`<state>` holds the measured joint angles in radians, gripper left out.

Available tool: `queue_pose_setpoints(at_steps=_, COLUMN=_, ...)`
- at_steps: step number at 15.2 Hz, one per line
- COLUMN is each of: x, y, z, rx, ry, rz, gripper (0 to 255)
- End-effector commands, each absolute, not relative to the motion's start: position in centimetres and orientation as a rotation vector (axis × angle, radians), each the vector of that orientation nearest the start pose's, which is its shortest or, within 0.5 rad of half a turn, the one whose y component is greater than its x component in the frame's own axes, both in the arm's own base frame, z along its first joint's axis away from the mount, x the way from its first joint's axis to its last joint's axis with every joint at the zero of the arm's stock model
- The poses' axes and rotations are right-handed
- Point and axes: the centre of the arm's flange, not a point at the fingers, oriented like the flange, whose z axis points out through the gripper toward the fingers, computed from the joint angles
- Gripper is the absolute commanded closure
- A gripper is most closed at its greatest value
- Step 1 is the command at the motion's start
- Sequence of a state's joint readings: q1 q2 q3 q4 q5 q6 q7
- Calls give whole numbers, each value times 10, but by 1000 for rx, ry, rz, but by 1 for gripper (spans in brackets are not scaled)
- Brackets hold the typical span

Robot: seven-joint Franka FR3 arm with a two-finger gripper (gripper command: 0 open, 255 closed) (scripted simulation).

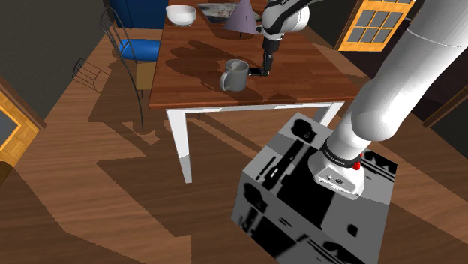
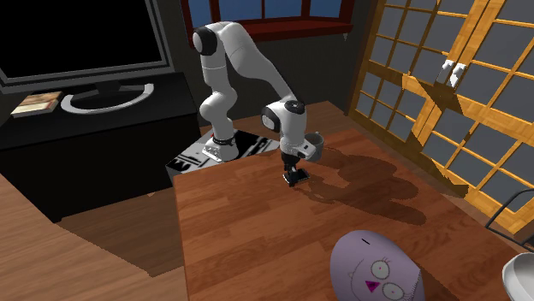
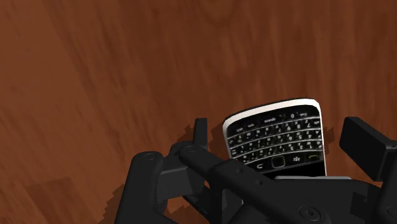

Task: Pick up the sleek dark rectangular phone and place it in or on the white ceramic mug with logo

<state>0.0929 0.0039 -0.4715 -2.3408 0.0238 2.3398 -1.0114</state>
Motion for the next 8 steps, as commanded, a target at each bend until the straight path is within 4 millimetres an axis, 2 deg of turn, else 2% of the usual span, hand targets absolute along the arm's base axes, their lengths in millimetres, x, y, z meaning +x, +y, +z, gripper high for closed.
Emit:
queue_pose_setpoints(at_steps=1, x=468, y=-186, z=332, rx=-2980, ry=-948, rz=-10, gripper=0)
queue_pose_setpoints(at_steps=2, x=468, y=-186, z=332, rx=-2980, ry=-948, rz=-10, gripper=255)
queue_pose_setpoints(at_steps=8, x=468, y=-186, z=332, rx=-2980, ry=-948, rz=-10, gripper=255)
